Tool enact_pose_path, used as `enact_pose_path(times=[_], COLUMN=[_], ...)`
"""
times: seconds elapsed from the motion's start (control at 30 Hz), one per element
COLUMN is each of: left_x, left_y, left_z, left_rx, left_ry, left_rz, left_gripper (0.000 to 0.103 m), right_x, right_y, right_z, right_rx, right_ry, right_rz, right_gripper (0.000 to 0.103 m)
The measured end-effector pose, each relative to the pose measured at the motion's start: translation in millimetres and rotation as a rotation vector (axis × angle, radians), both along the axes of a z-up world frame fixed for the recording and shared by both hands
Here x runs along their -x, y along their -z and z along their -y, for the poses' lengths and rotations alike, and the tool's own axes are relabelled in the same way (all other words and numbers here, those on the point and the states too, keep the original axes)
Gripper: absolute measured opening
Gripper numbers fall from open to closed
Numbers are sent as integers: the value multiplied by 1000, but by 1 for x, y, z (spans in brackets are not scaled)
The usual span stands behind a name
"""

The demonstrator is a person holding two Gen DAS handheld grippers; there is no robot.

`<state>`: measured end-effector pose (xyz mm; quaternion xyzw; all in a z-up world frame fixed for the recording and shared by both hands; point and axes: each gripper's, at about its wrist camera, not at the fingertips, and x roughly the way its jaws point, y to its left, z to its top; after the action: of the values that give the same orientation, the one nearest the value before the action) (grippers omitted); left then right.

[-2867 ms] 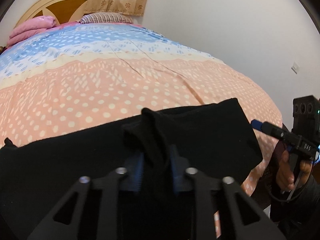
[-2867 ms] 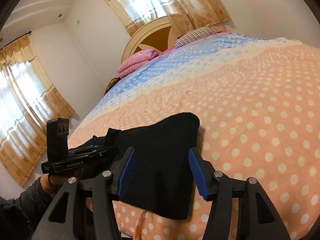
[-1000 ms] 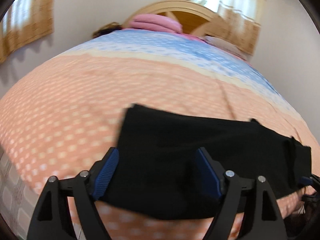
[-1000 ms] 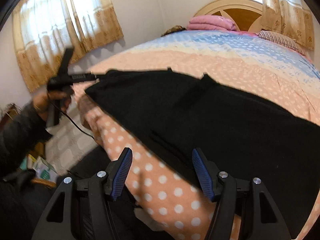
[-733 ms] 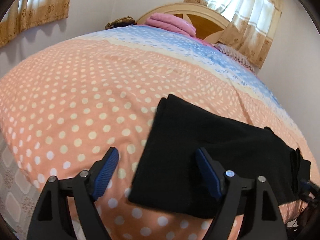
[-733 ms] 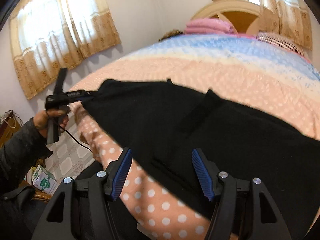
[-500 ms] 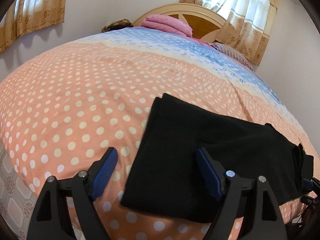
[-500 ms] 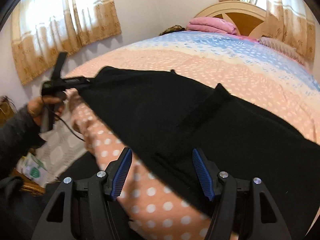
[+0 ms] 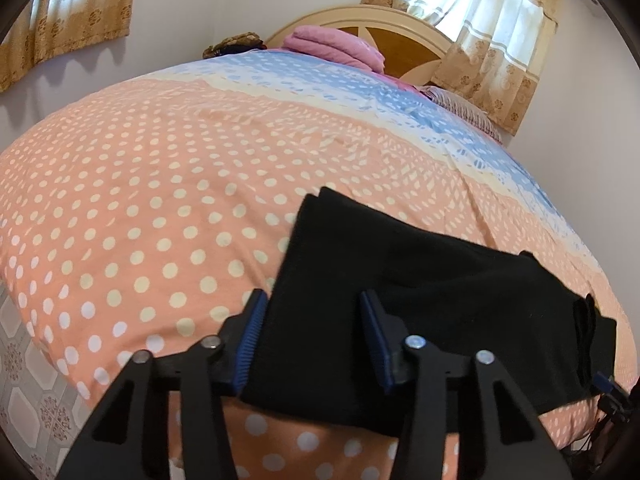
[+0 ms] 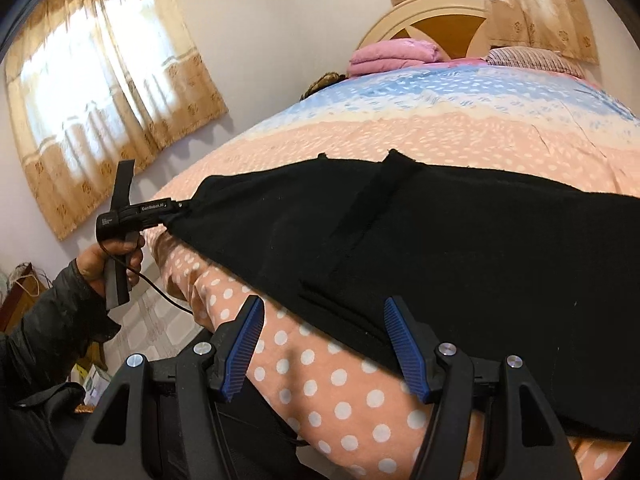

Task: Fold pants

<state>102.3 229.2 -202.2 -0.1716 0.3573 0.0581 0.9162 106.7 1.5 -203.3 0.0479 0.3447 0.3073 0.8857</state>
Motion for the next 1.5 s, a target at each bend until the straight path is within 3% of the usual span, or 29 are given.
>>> enact_pose_path(times=[0.17,0.33,0.4,0.43,0.53,0.57,0.6,0.73,0.83,0.9,1.03,1.1,1.13,1.3,1.5], left_x=[3,-1,-5,-7,1,5,10,18,11,9,8,7,9,20,25], left_y=[-4,1,5,10,2,-2,-8,-18,-5,3,8,6,3,-10,-32], left_z=[9,18,9,-1,-5,-2,2,17,6,-3,-5,-5,-4,-10,-1], left_rx=[-73,-105,-60,0,29,21,24,-36,5,45,80,94,93,198,209], left_ry=[-19,-19,-3,3,-6,-2,8,38,3,-21,-17,20,23,24,51], left_rz=[-3,-13,-6,4,25,34,35,28,0,13,36,38,44,115,186], left_gripper=[44,49,52,52,32,18,17,17,19,38,42,20,17,14,14], right_x=[0,0,0,1,2,2,2,3,4,4,3,3,3,1,0], right_y=[1,2,3,3,2,3,3,3,3,2,2,2,1,0,-2], right_z=[-1,-1,-1,-1,-1,0,0,0,-1,1,2,2,3,6,13], right_rx=[6,13,17,19,22,16,13,14,22,18,15,17,16,4,-3], right_ry=[1,1,2,2,0,1,2,4,2,1,2,1,1,7,21], right_rz=[7,13,18,20,24,21,19,24,28,22,19,21,20,14,11], right_gripper=[64,64,64,64,64,64,64,64,64,64,64,64,64,64,64])
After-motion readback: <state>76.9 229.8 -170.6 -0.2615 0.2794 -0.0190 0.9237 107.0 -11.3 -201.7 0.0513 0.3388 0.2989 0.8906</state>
